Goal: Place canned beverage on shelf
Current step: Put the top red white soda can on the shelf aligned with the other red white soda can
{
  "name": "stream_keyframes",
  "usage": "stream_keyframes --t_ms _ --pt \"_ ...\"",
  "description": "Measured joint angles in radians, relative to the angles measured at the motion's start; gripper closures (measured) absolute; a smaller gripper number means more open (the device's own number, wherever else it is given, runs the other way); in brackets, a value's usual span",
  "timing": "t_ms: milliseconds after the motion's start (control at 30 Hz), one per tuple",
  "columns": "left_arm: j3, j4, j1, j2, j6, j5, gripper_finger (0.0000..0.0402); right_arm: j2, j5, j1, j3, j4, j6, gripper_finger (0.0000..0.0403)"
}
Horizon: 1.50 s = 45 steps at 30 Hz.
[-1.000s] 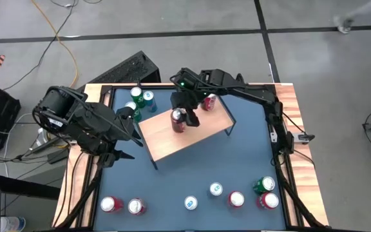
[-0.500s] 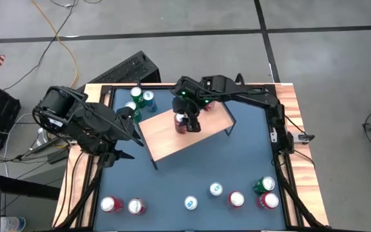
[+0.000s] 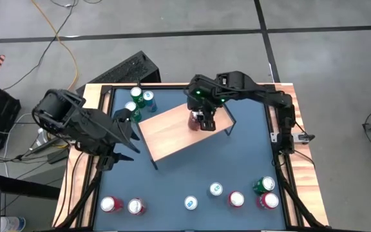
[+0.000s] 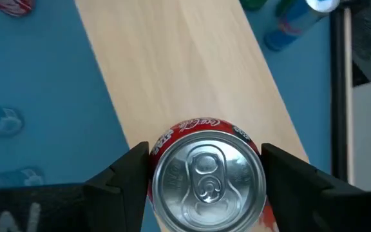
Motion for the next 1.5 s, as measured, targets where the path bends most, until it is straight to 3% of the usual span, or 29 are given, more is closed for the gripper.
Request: stream_keyframes --t_ms 333,833,1000,1333,1500 --pt "0.0 0.0 -0.057 0.0 -0.021 -0.043 0.0093 -0.055 0.06 -0.018 0.0 -0.075 0.039 0.0155" --pt "0.0 0.0 -0.121 -0.001 -0.063 -0.09 0.0093 -0.138 0.066 -0.009 -0.016 -0.124 0.085 0.0155" --pt "0.0 0.0 -0.133 -0.001 -0.058 -0.095 0.0093 -0.231 0.066 -0.009 -0.143 -0.101 0.116 0.0155" --pt "0.0 0.002 -0.133 -0.001 -0.053 -0.148 0.0093 -0.389 0.066 -0.026 -0.502 0.162 0.1 0.0155" --pt "0.0 0.019 -0.132 -0.001 -0.06 -0.149 0.0093 -0.43 0.066 -0.031 -0.543 0.2 0.12 0.0155"
